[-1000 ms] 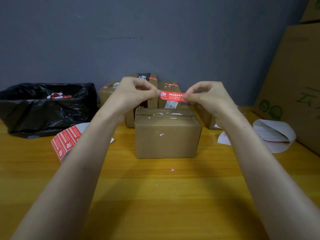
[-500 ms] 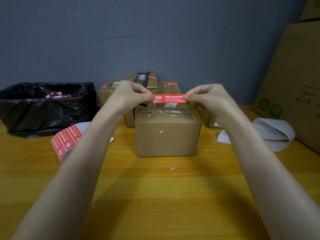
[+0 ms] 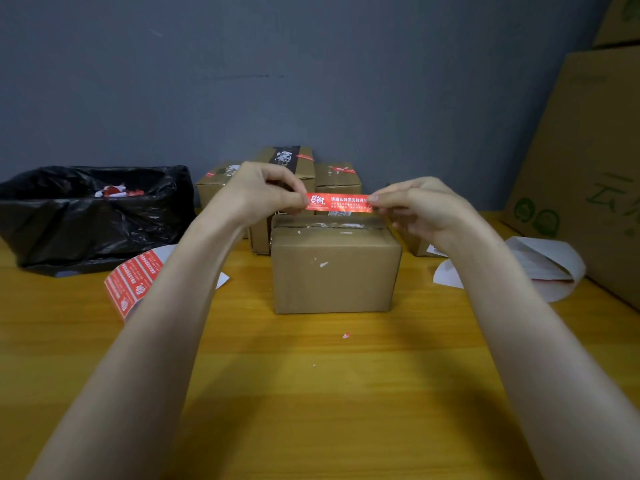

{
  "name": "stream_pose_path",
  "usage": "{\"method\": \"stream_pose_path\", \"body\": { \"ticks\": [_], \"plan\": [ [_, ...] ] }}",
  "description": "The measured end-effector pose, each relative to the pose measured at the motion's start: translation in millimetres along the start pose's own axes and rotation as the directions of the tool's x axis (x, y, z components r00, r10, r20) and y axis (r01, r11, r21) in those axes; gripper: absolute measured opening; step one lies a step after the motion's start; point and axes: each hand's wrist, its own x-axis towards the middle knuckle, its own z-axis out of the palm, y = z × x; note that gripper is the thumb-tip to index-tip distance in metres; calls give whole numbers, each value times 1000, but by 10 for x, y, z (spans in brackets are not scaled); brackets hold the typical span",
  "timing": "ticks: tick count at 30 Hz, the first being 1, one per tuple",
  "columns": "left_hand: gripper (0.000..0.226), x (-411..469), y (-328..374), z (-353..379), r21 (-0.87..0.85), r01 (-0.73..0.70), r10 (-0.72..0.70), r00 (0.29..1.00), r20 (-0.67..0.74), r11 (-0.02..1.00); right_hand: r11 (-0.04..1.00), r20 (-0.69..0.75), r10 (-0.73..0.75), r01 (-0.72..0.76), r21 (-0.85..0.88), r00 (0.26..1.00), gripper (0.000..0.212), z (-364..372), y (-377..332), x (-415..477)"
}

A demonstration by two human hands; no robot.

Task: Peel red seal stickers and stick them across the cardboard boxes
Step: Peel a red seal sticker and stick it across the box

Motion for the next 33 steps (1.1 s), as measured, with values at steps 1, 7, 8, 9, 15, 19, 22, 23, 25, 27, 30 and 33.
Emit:
{"method": "stream_pose_path", "body": {
  "ticks": [1, 7, 8, 9, 15, 19, 22, 23, 25, 27, 30, 33],
  "plan": [
    [16, 3, -7, -3, 1, 11, -11, 1000, 0, 1000, 1000, 6, 3, -3, 9, 1000, 3, -1, 2, 1],
    [8, 8, 5, -2, 0, 21, -21, 1000, 1, 1000, 995, -13, -52, 51, -83, 999, 10, 19, -11, -9],
    [8, 4, 16, 9, 12, 8, -8, 1000, -7, 1000, 992, -31, -74, 71, -108, 997, 12, 42, -20, -15],
    [9, 4, 22, 24, 26, -1, 1, 1000, -21, 1000, 988, -49, -96, 89, -130, 994, 14, 66, -23, -17],
    [12, 82, -23, 112, 223, 55, -30, 993, -117, 973, 972, -132, -120, 89, -219, 984, 24, 145, -45, -4],
    [34, 105, -27, 119, 300, 62, -25, 992, -125, 952, 967, -115, -76, 45, -253, 990, 42, 154, -53, -2],
    [31, 112, -43, 122, 270, 84, -60, 994, -95, 959, 968, -96, -63, 37, -249, 993, 34, 174, -48, 1],
    [30, 113, -49, 123, 256, 95, -75, 994, -84, 962, 966, -86, -57, 33, -256, 995, 32, 176, -43, 6],
    [31, 123, -62, 131, 242, 115, -104, 993, -60, 963, 958, -71, -42, 20, -286, 997, 32, 181, -39, 18],
    [31, 124, -68, 149, 238, 131, -125, 991, -39, 962, 947, -78, -42, 15, -321, 996, 33, 189, -26, 43],
    [27, 130, -98, 187, 243, 144, -141, 990, -28, 959, 938, -99, -59, 21, -345, 993, 36, 197, 1, 84],
    [30, 139, -119, 200, 241, 153, -150, 988, -29, 958, 934, -102, -53, 13, -357, 993, 39, 196, 18, 103]
  ]
}}
